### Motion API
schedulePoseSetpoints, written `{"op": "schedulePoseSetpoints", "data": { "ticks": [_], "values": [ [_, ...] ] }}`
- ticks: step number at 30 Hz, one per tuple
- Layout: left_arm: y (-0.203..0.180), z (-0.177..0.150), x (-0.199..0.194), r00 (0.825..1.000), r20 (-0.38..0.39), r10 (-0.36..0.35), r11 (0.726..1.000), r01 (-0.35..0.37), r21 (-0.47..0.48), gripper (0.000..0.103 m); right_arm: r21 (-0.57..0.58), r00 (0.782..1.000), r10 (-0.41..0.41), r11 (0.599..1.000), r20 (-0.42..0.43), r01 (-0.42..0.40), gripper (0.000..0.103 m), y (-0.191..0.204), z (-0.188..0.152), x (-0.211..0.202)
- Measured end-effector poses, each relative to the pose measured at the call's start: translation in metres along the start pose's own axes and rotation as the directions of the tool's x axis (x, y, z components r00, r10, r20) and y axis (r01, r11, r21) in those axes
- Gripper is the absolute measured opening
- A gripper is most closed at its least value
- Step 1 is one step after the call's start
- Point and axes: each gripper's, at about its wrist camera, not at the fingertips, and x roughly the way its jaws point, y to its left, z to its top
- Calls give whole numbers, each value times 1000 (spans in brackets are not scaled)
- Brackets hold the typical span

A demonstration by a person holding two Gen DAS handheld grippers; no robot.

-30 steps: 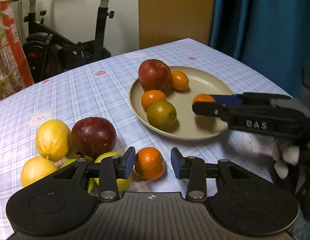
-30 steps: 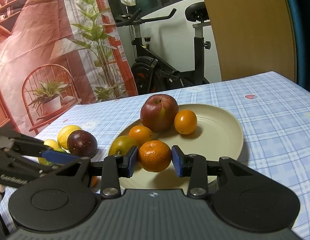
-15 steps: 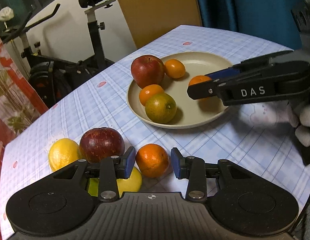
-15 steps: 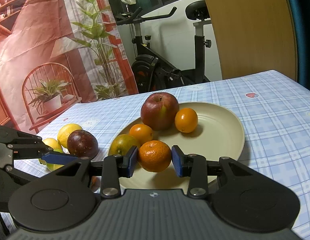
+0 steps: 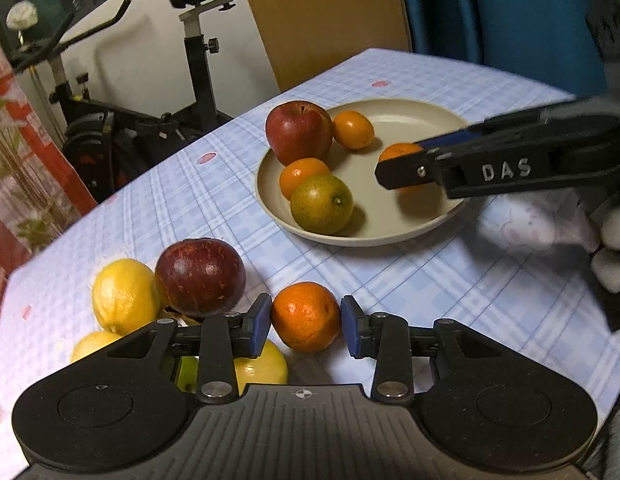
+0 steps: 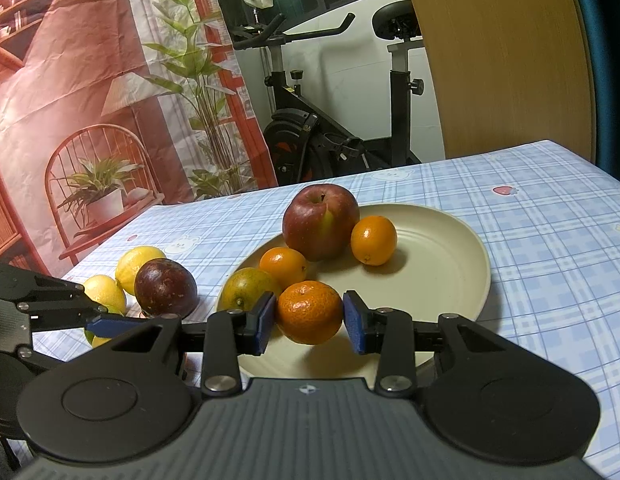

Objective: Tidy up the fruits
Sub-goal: 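Carry both tangerines onto the plate and open both tools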

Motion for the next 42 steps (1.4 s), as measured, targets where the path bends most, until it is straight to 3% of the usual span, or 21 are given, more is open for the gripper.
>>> {"op": "schedulePoseSetpoints", "data": {
  "ticks": [4,17,26,32,37,42],
  "values": [
    [6,6,-6,999,32,-15,997,17,-72,40,0,1000,0,1000,0,0,39,0,0,0],
    [7,64,5,986,155,-60,988,81,-133,39,48,999,-40,998,32,39,39,-19,16,2],
    [-4,92,56,988,125,-86,988,101,-117,40,-35,990,-135,990,50,136,39,-46,32,14],
    [-20,96,68,989,142,-40,998,45,-34,39,-106,990,-132,985,41,135,39,-55,36,29],
    [-29,99,66,987,148,-54,999,54,7,40,-68,991,-129,989,38,132,39,-69,42,36],
    [-38,93,67,987,150,-55,998,48,47,40,-102,994,-102,989,29,104,39,-64,43,40]
  ]
}}
